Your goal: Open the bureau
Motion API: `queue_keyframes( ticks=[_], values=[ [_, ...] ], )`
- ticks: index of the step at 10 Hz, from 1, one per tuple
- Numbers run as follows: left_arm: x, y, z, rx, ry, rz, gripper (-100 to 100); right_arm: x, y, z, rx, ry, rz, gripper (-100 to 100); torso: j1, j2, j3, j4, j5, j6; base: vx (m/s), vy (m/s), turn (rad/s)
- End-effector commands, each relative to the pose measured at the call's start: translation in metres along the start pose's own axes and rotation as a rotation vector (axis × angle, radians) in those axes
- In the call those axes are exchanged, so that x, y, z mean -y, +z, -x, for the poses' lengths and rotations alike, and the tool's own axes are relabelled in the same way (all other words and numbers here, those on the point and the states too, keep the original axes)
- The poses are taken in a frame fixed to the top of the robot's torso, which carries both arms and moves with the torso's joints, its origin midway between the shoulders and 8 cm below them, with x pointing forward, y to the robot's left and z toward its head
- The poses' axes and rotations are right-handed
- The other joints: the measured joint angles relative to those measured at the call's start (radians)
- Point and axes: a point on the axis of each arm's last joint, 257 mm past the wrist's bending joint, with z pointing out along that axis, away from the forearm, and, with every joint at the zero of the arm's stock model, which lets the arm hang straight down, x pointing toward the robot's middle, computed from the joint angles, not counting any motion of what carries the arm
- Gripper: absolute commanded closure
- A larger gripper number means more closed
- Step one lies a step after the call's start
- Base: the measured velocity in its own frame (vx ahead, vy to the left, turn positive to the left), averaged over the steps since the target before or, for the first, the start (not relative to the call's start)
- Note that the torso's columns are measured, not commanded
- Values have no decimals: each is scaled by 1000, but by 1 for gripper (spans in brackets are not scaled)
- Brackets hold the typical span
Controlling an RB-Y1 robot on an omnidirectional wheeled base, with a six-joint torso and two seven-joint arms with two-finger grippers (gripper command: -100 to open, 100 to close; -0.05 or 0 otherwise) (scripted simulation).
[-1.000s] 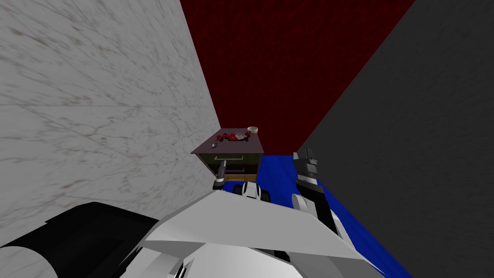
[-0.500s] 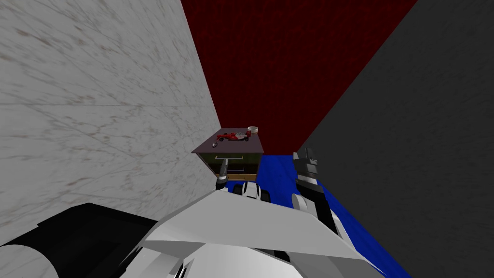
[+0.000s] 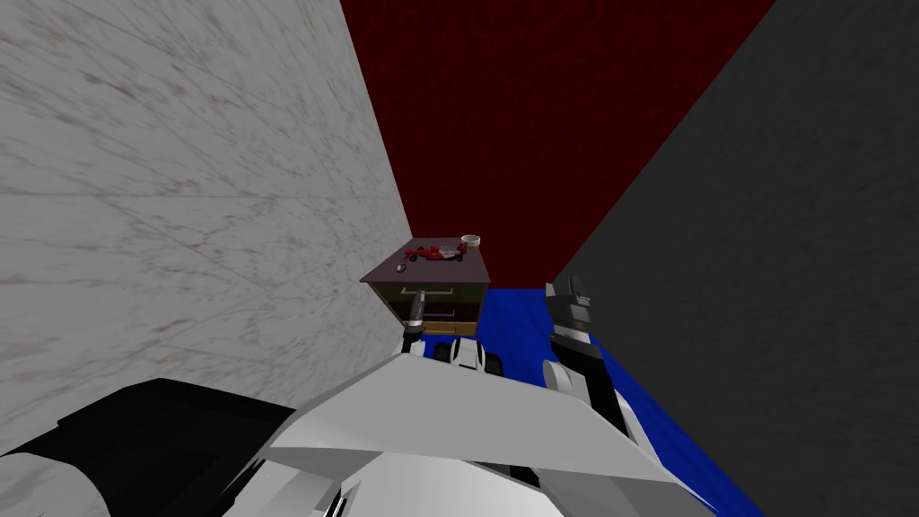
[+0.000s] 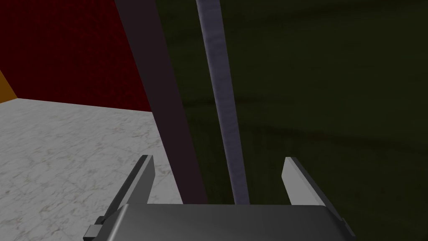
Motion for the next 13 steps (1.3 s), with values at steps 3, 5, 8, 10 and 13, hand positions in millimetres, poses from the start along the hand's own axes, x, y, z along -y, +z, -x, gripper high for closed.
queue_keyframes(
  ticks=[3,5,8,10,13],
  values=[
    [2,-31,0,7,4,2,100,0,0,0,0,0,0,0,-2,2,1,1,-2,0,30,13,-21],
    [4,-41,0,9,5,2,100,0,0,0,0,0,0,0,-1,1,0,0,0,0,23,13,-11],
    [3,-24,0,3,0,-5,100,0,0,0,0,0,0,0,0,3,1,0,0,0,-75,-16,21],
    [1,-10,0,-5,-4,-3,100,0,0,0,0,0,0,0,-3,9,5,2,-1,-1,-188,-47,44],
    [-4,-4,-2,-12,-6,15,100,0,0,0,0,0,0,0,-5,6,2,6,-5,-1,-154,-45,32]
  ],
)
